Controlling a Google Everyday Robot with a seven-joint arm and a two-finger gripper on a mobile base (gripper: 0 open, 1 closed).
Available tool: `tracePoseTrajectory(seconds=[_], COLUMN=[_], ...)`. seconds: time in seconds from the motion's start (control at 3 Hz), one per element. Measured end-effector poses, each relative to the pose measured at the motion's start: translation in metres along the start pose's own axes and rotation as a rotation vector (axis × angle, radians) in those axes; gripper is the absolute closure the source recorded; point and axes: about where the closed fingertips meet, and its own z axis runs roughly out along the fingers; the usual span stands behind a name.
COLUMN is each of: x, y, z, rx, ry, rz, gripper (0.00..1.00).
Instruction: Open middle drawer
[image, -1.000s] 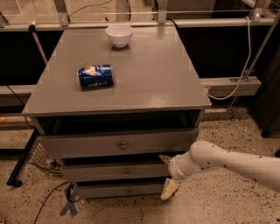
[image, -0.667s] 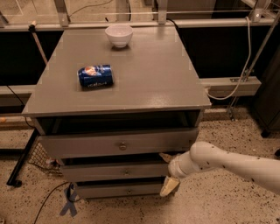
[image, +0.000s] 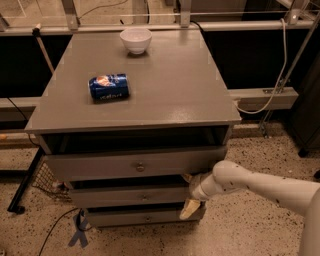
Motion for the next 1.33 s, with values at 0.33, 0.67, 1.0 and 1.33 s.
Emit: tracePoseTrajectory(seconds=[0.33,0.67,1.0,1.33], x=[0.0067,0.0086,0.0095,0.0088], y=[-0.0099,-0.0078,-0.0067,-0.0053], z=[0.0132,0.0167,0.0193,0.0176], rx=[0.002,-0.003,-0.015,-0.015], ry=[-0.006,-0.008,-0.008,-0.008], rz=[0.007,0.008,0.008,0.008], gripper=[0.13,0.31,0.54,0.77])
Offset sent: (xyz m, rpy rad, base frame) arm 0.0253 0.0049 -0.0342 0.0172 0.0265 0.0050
